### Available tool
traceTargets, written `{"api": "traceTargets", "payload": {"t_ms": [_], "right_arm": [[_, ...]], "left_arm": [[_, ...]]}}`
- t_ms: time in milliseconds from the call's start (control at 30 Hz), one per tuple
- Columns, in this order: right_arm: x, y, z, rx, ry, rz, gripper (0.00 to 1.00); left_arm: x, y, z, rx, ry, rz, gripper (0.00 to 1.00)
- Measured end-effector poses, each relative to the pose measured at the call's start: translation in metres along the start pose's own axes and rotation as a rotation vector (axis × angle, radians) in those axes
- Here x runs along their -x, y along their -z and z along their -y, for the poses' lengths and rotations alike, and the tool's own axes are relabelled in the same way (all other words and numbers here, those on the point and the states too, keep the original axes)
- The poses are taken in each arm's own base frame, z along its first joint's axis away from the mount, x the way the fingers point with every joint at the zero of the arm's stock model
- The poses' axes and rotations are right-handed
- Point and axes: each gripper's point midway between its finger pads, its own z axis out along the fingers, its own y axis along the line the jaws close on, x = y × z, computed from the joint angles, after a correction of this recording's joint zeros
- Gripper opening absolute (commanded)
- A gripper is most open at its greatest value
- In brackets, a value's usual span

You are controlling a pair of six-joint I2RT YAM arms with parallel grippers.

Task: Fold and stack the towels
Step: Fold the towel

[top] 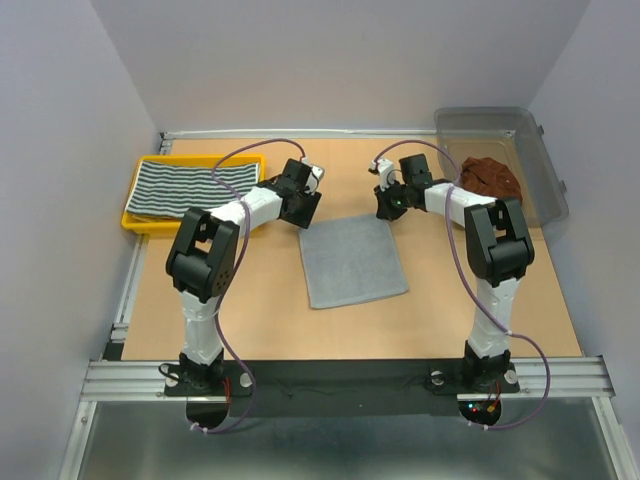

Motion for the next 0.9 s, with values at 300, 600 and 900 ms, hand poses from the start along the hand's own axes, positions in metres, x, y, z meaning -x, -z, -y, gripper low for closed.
{"api": "traceTargets", "payload": {"t_ms": [300,600,900], "right_arm": [[-0.001,0.0,0.0,-0.008,0.005,-0.001,0.01],[-0.001,0.002,0.0,-0.024,0.015,-0.003,0.01],[-0.004,0.004,0.001,-0.037,0.015,-0.009,0.01]], "left_arm": [[-0.013,-0.005,0.008,-0.048,-0.021,-0.07,0.54],[-0.018,-0.018,0.012,-0.061,-0.002,-0.109,0.46],[-0.018,-0.021,0.021,-0.114,0.026,-0.121,0.15]]}}
